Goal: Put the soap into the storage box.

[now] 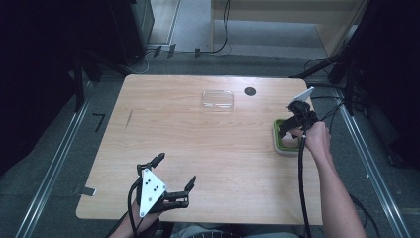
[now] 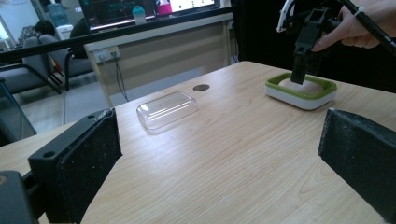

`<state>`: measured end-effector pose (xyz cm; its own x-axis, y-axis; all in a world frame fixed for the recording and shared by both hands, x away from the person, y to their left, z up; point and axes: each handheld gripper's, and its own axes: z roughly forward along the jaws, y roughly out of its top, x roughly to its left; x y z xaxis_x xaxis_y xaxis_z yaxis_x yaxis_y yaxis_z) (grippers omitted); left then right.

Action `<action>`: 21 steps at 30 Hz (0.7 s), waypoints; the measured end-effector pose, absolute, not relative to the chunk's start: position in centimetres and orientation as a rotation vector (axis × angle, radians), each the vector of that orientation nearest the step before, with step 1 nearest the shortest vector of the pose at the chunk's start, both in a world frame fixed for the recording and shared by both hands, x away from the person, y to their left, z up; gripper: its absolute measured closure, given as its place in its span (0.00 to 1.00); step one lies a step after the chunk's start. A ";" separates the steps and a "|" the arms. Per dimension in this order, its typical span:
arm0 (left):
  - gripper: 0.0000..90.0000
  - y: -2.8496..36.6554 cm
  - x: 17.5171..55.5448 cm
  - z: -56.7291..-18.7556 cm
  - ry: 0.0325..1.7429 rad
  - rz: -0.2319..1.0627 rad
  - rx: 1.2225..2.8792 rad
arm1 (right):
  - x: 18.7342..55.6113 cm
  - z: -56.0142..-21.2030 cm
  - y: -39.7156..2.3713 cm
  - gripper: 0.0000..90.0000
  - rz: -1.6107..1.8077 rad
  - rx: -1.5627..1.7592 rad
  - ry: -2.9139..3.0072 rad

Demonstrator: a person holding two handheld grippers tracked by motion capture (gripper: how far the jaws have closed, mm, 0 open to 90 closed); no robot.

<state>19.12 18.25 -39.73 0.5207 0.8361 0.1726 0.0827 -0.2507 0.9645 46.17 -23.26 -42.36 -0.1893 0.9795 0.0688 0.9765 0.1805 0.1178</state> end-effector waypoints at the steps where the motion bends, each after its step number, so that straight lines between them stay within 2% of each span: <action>1: 0.00 18.3 19.1 -39.7 0.786 0.872 1.683 | 46.0 -42.3 -23.2 0.20 0.215 1.977 2.405; 4: 0.00 18.3 19.1 -39.7 0.789 0.871 1.676 | 45.4 -41.9 -23.3 0.15 0.238 1.957 2.414; 11: 0.00 18.4 18.9 -39.7 0.783 0.871 1.673 | 43.9 -41.3 -23.5 0.12 0.269 1.919 2.440; 21: 0.00 17.7 19.4 -39.7 0.754 0.855 1.686 | 40.9 -40.2 -23.7 0.11 0.282 1.854 2.464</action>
<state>19.38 17.73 -39.68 0.5460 0.8198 0.1726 0.0689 -0.2492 0.9660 40.94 -23.73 -40.23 -0.2822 0.9566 0.0729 0.9483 0.2667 0.1718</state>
